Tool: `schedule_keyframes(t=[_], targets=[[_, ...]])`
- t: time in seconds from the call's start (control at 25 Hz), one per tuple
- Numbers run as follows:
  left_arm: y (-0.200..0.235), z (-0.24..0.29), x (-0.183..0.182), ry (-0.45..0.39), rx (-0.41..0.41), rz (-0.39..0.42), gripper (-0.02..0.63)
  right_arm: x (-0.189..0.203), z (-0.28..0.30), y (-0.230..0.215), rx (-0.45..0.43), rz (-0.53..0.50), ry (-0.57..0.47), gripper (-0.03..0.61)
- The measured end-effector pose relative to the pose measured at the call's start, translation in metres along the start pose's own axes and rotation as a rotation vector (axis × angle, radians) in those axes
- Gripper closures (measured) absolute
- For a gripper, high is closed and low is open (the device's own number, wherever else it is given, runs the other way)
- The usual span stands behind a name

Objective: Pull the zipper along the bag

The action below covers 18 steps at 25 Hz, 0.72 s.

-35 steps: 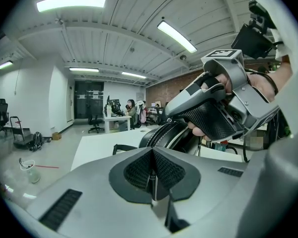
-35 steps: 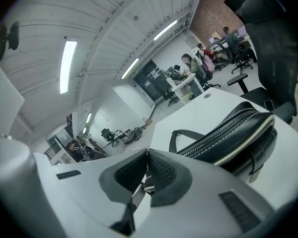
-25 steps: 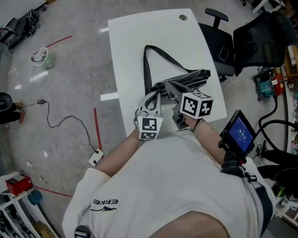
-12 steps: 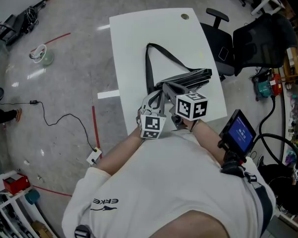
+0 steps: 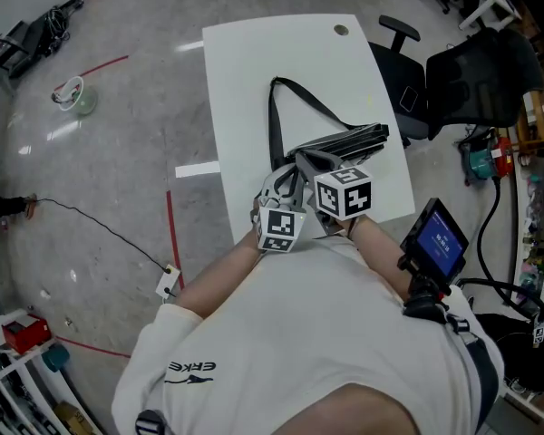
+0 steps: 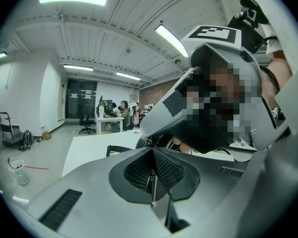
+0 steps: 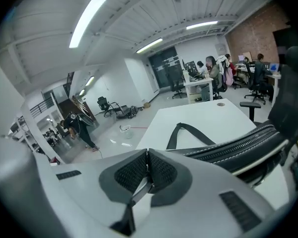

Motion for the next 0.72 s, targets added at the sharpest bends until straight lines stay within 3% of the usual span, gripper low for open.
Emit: schedule_keyframes(t=[0.48, 0.72], targets=[[-0.001, 0.0014, 0.0022, -0.006, -0.008, -0.008, 0.612, 0.0036, 0.0047, 0.0047, 0.01, -0.141, 0.047, 0.569], [-0.0017, 0.0008, 0.001, -0.002, -0.011, -0.002, 0.612, 0.0032, 0.0038, 0.0059, 0.006, -0.15, 0.046, 0.568]])
Point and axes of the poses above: the fingertips, and each gripper's own axes: z forward along the fingers, y to its left, x out of its underside, the point moved 6 cm from there along -z, backward along the fingers, and after that the axes turned 8 degrees about -y, right-handed, at the moved point
